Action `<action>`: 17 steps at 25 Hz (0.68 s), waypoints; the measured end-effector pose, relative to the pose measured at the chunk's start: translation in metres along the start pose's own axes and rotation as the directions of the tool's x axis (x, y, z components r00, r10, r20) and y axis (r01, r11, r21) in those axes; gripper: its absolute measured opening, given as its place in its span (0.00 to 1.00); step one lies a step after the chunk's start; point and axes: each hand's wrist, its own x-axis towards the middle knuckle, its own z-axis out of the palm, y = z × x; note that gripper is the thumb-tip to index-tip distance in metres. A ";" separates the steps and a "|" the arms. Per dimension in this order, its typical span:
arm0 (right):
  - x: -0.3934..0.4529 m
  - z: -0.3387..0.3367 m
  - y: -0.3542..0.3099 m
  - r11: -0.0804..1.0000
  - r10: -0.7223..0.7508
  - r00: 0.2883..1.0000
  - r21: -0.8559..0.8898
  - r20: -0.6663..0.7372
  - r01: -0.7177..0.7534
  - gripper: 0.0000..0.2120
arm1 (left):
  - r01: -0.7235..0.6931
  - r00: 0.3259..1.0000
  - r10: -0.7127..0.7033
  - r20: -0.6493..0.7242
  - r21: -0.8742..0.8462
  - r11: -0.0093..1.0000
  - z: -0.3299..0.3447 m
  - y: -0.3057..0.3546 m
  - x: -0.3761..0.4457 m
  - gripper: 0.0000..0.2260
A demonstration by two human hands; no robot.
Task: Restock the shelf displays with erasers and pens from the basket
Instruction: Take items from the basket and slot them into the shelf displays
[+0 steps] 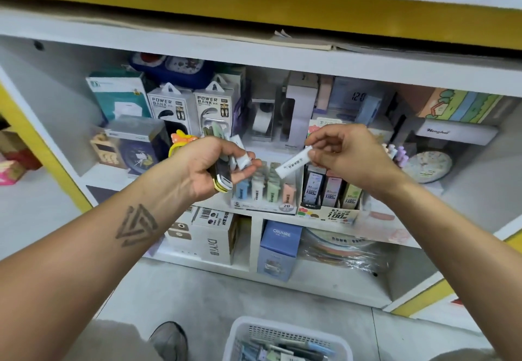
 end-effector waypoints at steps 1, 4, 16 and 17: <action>0.002 0.003 0.000 1.000 -0.008 1.000 0.015 0.009 0.008 0.07 | 0.004 1.000 -0.004 -0.005 0.000 1.000 -0.004 0.001 0.001 0.07; 0.006 0.010 0.001 1.000 -0.020 1.000 0.021 0.018 0.019 0.05 | 0.026 1.000 -0.025 -0.016 0.007 1.000 -0.011 0.001 0.002 0.09; 0.038 0.053 0.009 0.879 -0.299 0.947 -0.418 -0.113 0.228 0.06 | 0.028 0.998 -0.032 -0.050 -0.078 0.997 -0.012 -0.002 0.007 0.05; 0.043 0.059 0.011 0.871 -0.293 0.951 -0.436 -0.093 0.226 0.05 | 0.021 0.998 -0.026 -0.062 -0.086 0.996 -0.012 -0.002 0.009 0.05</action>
